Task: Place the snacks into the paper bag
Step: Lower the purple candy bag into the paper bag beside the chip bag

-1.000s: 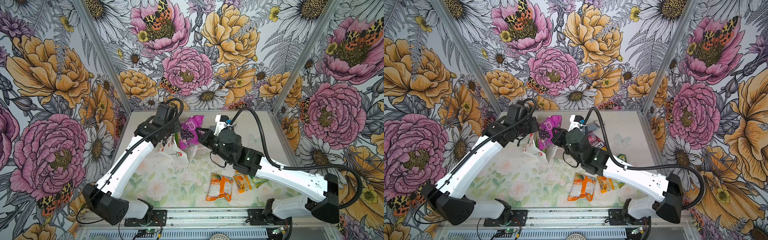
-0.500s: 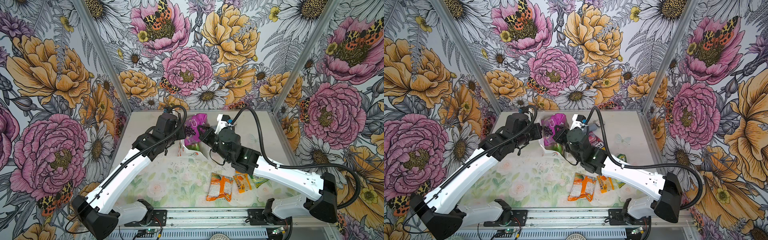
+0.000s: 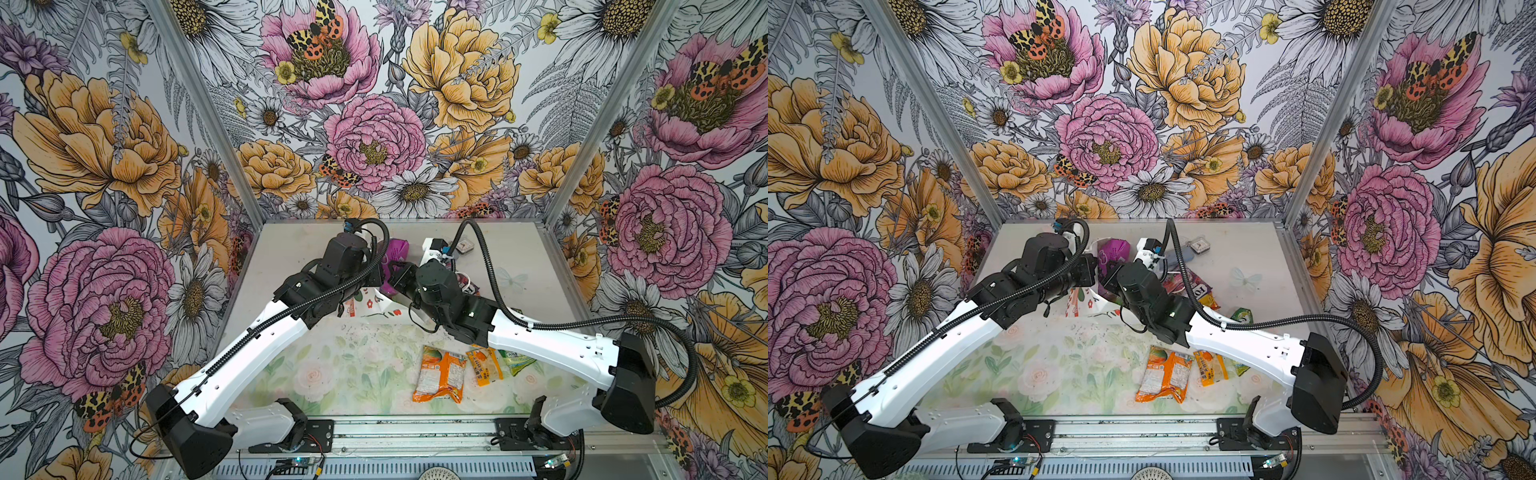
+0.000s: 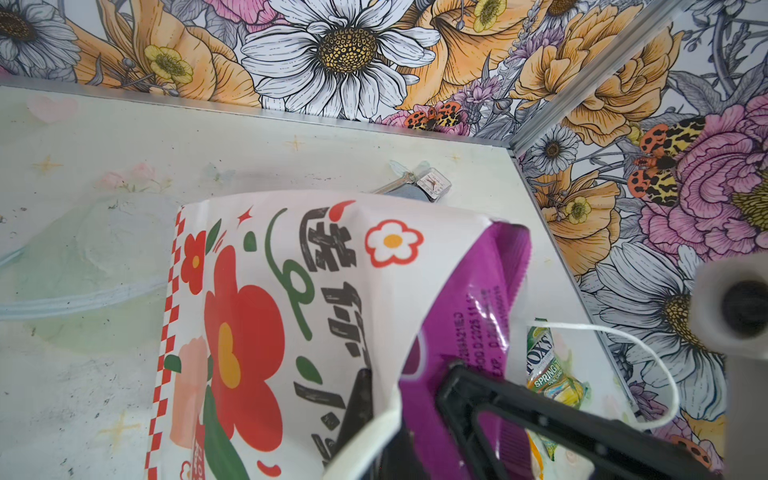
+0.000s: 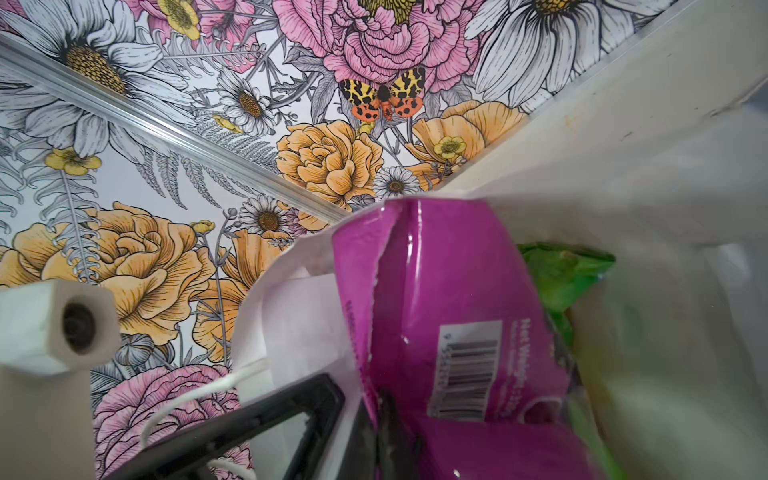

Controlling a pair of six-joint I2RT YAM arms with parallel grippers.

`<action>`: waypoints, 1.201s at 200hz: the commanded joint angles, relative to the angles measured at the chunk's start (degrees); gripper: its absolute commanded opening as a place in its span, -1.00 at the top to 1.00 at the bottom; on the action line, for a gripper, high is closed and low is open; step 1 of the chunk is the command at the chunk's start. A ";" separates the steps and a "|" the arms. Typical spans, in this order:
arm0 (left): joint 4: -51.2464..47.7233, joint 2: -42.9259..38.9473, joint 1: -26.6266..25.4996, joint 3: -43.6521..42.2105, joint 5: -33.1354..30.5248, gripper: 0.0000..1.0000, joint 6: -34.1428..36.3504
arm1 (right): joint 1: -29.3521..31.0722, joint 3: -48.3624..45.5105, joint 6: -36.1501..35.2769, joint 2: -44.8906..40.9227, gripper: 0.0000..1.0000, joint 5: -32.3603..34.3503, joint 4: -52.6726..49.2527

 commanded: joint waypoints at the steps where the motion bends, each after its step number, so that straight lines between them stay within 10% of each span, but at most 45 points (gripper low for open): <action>1: 5.08 -1.35 -0.58 -0.48 -0.29 1.00 1.76 | 0.42 1.62 1.14 -0.55 1.00 5.17 2.18; 240: 4.08 -3.91 1.34 -2.57 1.72 1.00 2.13 | -3.37 6.02 6.48 12.06 1.00 -5.25 1.11</action>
